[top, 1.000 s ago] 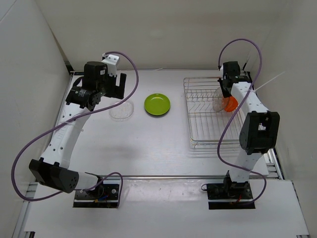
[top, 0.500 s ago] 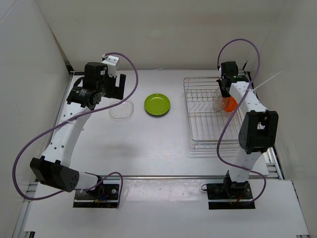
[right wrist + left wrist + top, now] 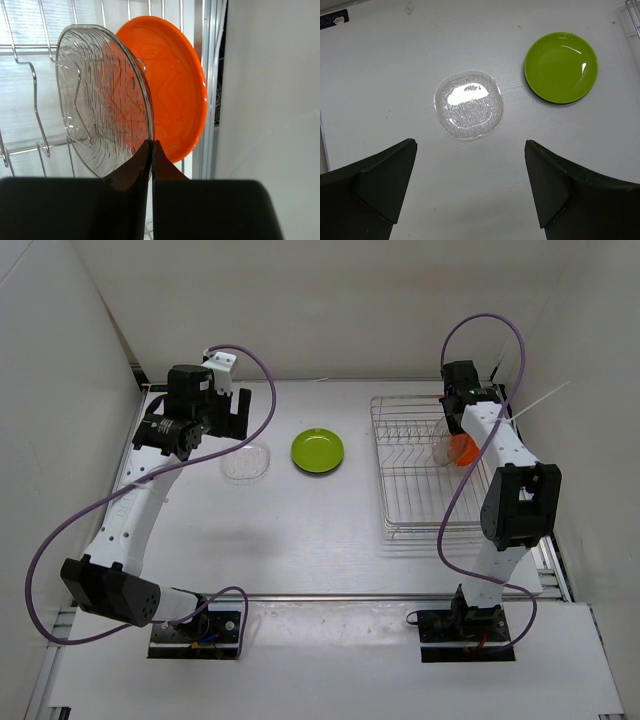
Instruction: Unload the plates from the dish rack
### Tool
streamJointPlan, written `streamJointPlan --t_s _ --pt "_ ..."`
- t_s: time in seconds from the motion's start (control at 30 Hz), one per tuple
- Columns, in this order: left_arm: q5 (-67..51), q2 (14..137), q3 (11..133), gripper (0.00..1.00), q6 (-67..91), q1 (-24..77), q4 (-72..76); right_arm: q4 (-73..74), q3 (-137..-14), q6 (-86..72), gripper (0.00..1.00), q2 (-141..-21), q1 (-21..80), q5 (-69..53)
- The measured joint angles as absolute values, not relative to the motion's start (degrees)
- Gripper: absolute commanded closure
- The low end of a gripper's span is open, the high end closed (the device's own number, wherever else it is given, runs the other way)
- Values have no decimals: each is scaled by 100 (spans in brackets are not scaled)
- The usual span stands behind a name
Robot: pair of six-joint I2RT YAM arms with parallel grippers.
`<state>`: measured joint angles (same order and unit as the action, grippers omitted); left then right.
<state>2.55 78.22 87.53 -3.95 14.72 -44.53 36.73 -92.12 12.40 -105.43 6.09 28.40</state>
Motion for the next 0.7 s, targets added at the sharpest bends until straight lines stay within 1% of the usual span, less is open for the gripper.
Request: streamJointPlan --t_s 0.33,0.7 --pt "189 7843 8755 0 -360 1472 -4451 3879 -9347 1378 100 -10259 875 3680" --pt "-473 8285 9035 0 -316 1492 -4501 3938 -9817 1710 100 -8842 1457 4147"
